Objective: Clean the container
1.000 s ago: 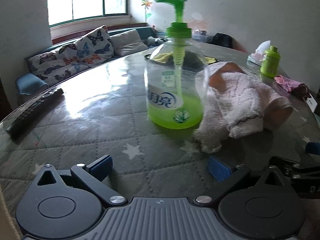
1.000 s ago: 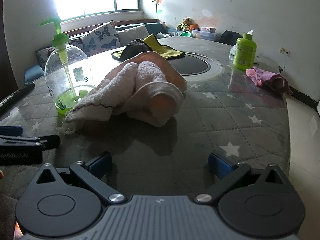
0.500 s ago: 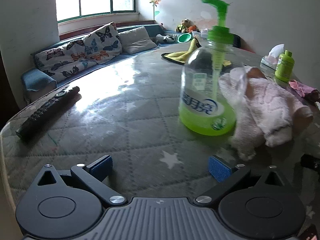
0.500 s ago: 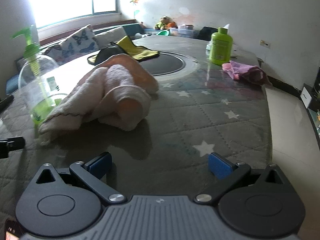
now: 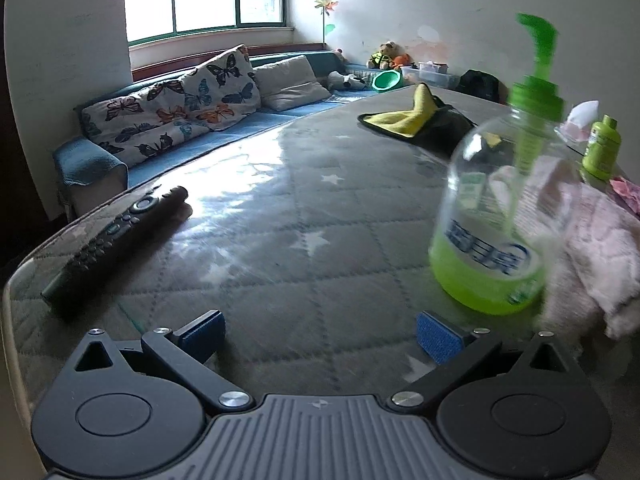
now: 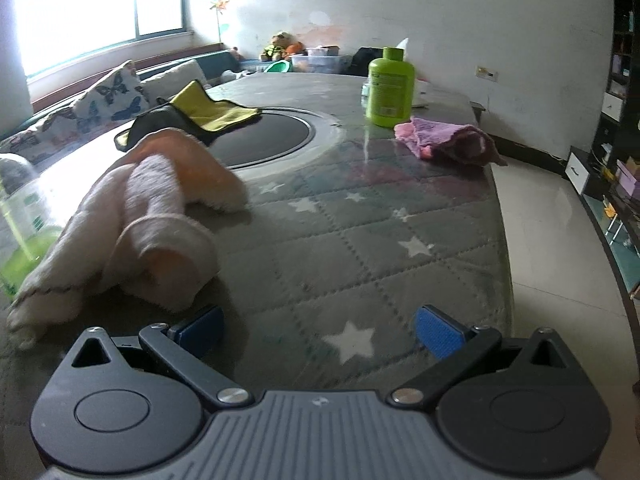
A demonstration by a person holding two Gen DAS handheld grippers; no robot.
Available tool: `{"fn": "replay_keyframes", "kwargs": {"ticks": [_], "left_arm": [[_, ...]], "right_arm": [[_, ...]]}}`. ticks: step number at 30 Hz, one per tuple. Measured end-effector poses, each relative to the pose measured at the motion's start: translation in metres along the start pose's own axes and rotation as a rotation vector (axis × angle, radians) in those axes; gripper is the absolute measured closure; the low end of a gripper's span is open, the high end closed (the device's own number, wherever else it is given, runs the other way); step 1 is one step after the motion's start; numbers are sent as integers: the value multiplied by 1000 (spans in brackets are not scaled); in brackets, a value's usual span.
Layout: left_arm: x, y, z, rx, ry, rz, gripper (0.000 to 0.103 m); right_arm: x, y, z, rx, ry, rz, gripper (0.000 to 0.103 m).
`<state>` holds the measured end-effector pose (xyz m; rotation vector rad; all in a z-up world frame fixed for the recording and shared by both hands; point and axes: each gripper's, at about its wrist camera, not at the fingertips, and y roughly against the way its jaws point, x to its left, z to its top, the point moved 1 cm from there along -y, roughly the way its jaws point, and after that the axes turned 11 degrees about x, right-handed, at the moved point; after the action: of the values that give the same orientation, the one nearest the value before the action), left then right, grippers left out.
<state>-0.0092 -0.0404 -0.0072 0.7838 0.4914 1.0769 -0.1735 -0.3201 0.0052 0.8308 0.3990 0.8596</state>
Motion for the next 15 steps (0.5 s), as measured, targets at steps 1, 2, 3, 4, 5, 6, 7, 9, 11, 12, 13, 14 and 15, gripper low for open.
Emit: {"fn": "replay_keyframes", "kwargs": {"ticks": [1,2,3,4,5,6,7,9,11,12,13,14,15], "left_arm": [[3,-2,2,0,0,0,0],[5,-5,5,0,-3,-2,0],[8,-7,8,0,-5,-4,0],[10,-9,11,1,-7,-6,0],[13,-12,13,1,-8,-8,0],[16,-14,16,1,-7,-11,0],[18,-17,19,1,-7,-13,0],[23,-22,25,0,-10,-15,0],[26,-27,30,-1,-6,-12,0],[27,-29,33,-2,-5,-12,0],[29,-31,35,-3,-4,-12,0],[30,-33,38,-4,-6,-14,0],[31,-35,40,-5,-8,-16,0]], "right_arm": [[-1,-2,2,-1,-8,-7,0],[-2,-4,4,-2,-16,-13,0],[-3,-5,6,-3,-22,-19,0],[-5,-7,8,-4,-27,-25,0],[-6,-9,10,-5,-34,-31,0],[-7,-11,12,-6,-41,-37,0],[-8,-13,14,-7,-47,-42,0],[-11,-18,19,-9,-57,-52,0],[-13,-23,24,-11,-68,-60,0],[-14,-26,28,-11,-73,-63,0],[-16,-29,32,-10,-79,-67,0],[-18,-33,36,-10,-84,-70,0],[-20,-36,39,-9,-85,-71,0]]}}
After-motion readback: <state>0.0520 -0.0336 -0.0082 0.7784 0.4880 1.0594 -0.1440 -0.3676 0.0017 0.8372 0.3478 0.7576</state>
